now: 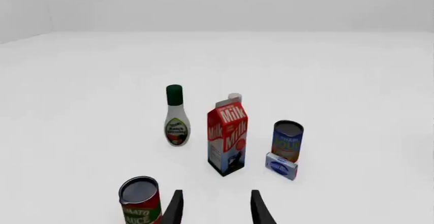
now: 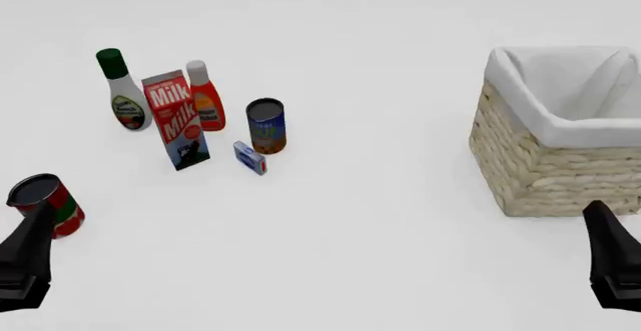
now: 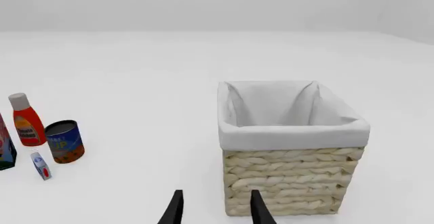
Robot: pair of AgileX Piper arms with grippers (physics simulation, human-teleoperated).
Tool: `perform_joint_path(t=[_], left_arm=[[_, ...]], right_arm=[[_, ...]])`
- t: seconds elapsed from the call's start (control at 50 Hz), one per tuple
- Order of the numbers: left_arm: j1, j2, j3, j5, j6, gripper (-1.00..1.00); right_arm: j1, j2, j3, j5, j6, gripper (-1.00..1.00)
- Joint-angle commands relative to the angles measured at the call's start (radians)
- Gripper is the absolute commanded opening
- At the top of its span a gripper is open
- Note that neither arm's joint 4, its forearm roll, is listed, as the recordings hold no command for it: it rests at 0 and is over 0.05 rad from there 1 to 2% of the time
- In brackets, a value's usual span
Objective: Pick the salad dressing and place it in the basket.
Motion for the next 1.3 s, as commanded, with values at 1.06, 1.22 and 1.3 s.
perform_joint_path(t=[1.06,1.22,1.3], left_arm=[[0.053,0.898,-0.703,-0.135,0.07,1.0],[0.086,1.051,-0.857,-0.103,0.06,1.0],[0.097,1.118,-0.914,-0.092,0.075,1.0]], right_arm=[[0.045,0.004,-0.09,0.09,0.019,1.0],[0.044,0.001,-0.042,0.047,0.012,1.0],[0.046,0.005,-0.031,0.031,0.01,1.0]])
